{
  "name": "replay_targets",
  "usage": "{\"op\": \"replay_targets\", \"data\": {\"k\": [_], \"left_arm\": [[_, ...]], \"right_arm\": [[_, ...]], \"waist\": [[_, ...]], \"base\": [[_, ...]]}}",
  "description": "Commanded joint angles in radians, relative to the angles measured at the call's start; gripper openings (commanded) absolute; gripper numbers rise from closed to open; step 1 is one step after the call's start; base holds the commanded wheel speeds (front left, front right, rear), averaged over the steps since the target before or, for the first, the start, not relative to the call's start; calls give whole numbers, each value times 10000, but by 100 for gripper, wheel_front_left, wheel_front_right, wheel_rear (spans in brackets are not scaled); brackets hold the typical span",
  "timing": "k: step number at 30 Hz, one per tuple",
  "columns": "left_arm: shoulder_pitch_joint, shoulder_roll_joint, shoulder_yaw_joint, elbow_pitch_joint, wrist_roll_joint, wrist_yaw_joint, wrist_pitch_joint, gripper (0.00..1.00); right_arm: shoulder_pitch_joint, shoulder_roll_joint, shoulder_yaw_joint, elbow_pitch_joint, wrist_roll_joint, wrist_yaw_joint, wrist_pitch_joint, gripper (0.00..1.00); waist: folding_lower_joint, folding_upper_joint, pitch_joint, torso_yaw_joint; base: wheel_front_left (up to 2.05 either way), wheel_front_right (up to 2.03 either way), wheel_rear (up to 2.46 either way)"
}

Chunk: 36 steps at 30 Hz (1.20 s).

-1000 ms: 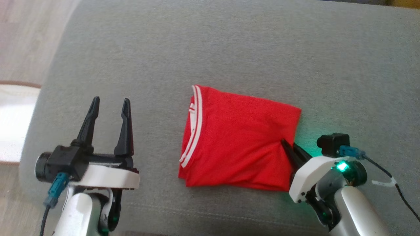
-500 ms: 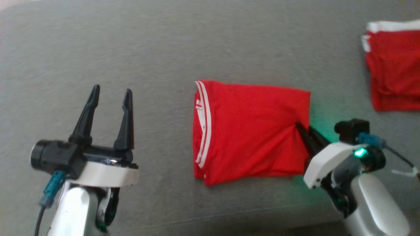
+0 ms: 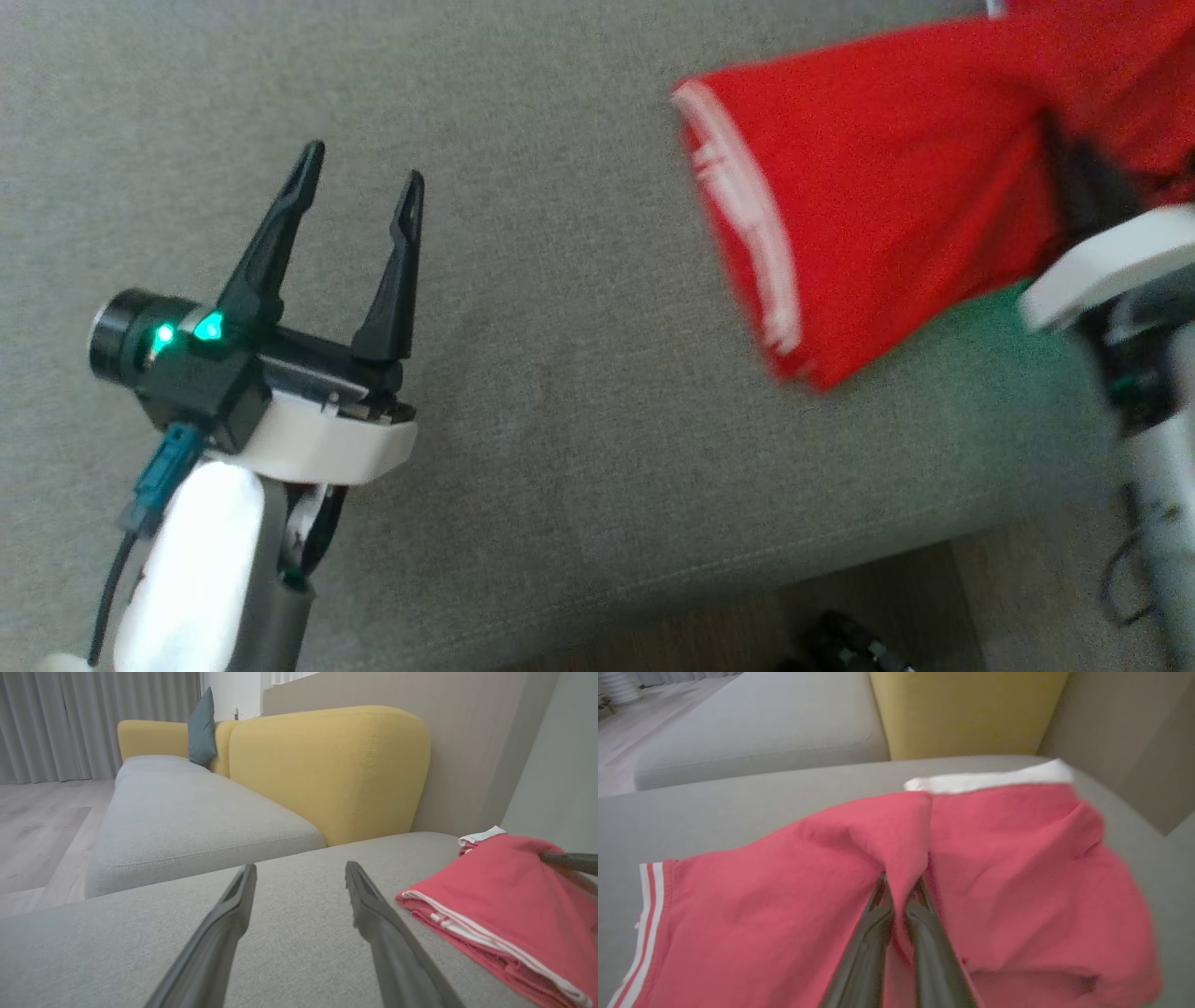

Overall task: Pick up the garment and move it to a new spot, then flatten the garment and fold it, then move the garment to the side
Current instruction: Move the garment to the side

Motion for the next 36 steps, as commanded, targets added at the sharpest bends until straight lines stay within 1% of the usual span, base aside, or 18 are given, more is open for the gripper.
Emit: {"op": "replay_targets", "data": {"k": [1,5,9,13,17,21,25,28,29,30,31,32,34,36], "left_arm": [[-332,223,213,-431,113,-54,46,100],[-644,302,-99,-592,167,-222,51,100],[-916,400,-292,-844,276,-294,50,100],[-1175,480,-458,-1063,379,-338,132,100],[-1504,525,-657,-1215,447,-393,216,100],[-1742,498,-803,-1237,465,-420,282,100],[-2073,451,-1011,-1237,516,-451,303,100],[-2251,431,-1140,-1170,514,-473,296,100],[-2303,422,-1186,-1128,508,-481,284,100],[-2350,410,-1235,-1079,501,-488,270,100],[-2389,395,-1285,-1030,493,-495,253,100],[-2422,373,-1335,-979,479,-501,233,100],[-2442,328,-1395,-862,415,-507,196,100],[-2422,290,-1434,-741,363,-505,150,100]], "right_arm": [[-190,-386,-169,-318,-81,39,-119,0],[-481,-980,-1123,-492,-264,39,-119,0],[-619,-1212,-1913,-773,-354,39,-31,0],[-780,-1201,-2546,-950,-473,39,46,0],[-1028,-1147,-3053,-842,-681,39,41,0],[-1300,-1097,-3283,-608,-935,39,-42,0],[-1677,-910,-3817,-64,-1393,39,43,0],[-1934,-788,-4033,286,-1770,39,13,0],[-1968,-739,-4143,435,-1933,39,54,21],[-1999,-684,-4240,568,-2065,39,45,35],[-2032,-645,-4348,718,-2182,39,9,52],[-2023,-625,-4459,843,-2412,39,-61,99],[-1966,-528,-4984,999,-3328,39,-330,100],[-1990,-130,-5391,1054,-3884,39,-698,100]], "waist": [[-2,0,325,-112],[-2,0,595,-161],[-2,0,800,-292],[-2,0,1027,-369],[-2,0,1329,-370],[-2,0,1569,-348],[-2,0,1882,-297],[-2,0,2050,-254],[-2,0,2086,-228],[-2,0,2107,-197],[-2,0,2119,-166],[-2,0,2117,-130],[-2,0,2075,-86],[-2,0,1960,-36]], "base": [[0,0,0],[0,0,0],[0,0,0],[0,0,0],[0,0,0],[0,0,0],[0,0,0],[0,0,0],[0,0,0],[0,0,0],[0,0,0],[0,0,0],[0,0,0],[0,0,0]]}}
